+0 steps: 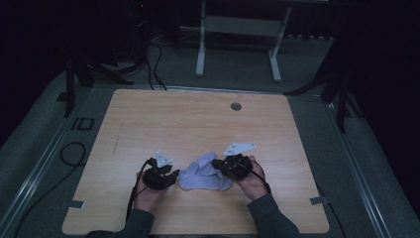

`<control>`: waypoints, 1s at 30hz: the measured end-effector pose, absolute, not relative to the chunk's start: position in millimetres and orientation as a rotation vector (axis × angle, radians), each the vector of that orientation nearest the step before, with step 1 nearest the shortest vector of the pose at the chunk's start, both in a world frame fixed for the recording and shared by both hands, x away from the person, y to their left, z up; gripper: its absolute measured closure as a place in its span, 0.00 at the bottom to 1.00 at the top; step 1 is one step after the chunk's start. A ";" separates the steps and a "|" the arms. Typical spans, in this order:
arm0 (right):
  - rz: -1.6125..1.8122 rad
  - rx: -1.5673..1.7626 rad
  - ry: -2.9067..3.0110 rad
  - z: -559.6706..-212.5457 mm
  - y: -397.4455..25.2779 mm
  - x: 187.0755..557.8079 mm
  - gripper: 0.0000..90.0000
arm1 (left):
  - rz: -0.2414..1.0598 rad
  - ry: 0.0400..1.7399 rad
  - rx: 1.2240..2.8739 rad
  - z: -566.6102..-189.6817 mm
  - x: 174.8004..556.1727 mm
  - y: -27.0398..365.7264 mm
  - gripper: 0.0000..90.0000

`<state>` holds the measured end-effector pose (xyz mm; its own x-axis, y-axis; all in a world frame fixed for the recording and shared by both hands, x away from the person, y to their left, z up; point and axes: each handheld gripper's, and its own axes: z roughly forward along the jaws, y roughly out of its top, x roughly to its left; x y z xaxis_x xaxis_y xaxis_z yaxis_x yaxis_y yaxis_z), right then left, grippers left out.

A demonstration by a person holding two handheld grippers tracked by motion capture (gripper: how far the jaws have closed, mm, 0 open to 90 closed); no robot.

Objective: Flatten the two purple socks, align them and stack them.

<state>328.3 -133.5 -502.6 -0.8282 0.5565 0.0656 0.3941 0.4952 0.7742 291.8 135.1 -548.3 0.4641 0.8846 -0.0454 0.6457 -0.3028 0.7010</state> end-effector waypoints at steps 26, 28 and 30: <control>1.247 0.747 2.597 -518.1 -98.7 327.0 0.96 | 0.241 1.126 1.975 -520.4 275.0 131.1 0.71; 1.248 0.737 2.601 -518.8 -96.4 326.8 0.96 | 0.229 1.118 1.981 -520.8 275.3 129.9 0.71; 1.251 0.728 2.605 -519.1 -94.3 326.3 0.96 | 0.216 1.116 1.987 -521.6 275.5 128.8 0.71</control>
